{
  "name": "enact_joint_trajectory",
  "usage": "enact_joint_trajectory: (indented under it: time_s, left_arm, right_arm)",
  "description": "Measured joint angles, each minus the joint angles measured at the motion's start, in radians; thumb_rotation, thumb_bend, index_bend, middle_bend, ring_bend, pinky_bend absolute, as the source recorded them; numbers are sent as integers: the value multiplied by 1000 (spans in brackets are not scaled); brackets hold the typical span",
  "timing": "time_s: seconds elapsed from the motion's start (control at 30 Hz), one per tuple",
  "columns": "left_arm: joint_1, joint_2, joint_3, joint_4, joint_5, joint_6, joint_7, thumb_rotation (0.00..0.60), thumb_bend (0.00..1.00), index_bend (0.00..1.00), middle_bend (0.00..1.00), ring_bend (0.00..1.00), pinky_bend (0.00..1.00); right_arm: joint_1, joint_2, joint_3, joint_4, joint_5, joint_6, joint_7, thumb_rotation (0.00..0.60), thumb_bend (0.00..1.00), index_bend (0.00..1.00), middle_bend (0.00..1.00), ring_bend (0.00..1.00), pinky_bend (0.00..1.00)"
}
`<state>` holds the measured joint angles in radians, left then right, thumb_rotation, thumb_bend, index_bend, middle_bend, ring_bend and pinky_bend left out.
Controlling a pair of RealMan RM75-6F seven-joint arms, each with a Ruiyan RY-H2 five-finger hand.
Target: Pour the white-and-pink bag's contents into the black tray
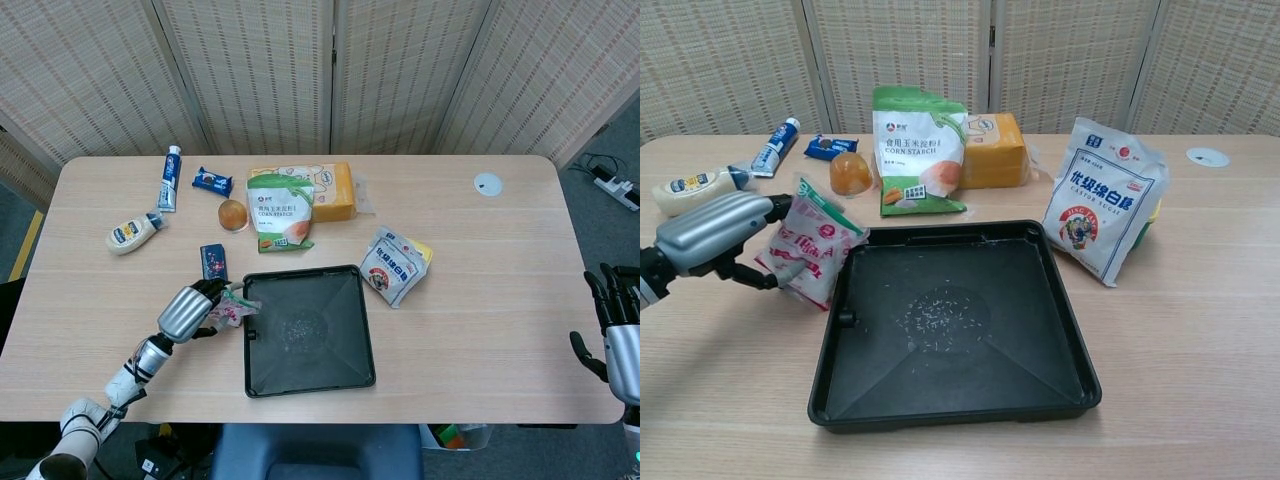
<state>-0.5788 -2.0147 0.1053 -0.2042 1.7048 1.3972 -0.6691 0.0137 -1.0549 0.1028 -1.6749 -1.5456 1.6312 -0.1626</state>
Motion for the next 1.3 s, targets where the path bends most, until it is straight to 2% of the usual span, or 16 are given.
enact_joint_trajectory:
  time_s: [0.07,0.2,0.37,0.9,1.1,1.3]
  left_arm:
    - [2,3,1,1,-2,-1,8,600,380,7,145,123,253]
    - [6,11,-4,-13,-12,-8,9,600,378,0,63,34,165]
    - [13,36,-11,-49,-26,-12,14,600,377,0,5,0,113]
    - [46,136,-42,-197,-70,-9,86,600,376,0,0,0,42]
    - [66,190,-53,-292,-83,6,122,600,377,0,0,0,42]
    - [86,268,-71,-436,-103,21,169,600,378,0,0,0,43]
  right_arm:
    - [0,-1,0,1,1,0,1,600,344,0,39,120,58]
    - [-1,-1,1,3,1,2,5,600,343,0,39,120,58]
    - [-3,-2,1,8,2,4,11,600,344,0,39,120,58]
    - [-3,-5,2,18,-1,5,24,600,344,0,39,119,58]
    - [-1,-4,1,17,-4,4,23,600,344,0,39,119,58]
    - [2,-2,0,16,-8,-1,25,600,344,0,39,120,58]
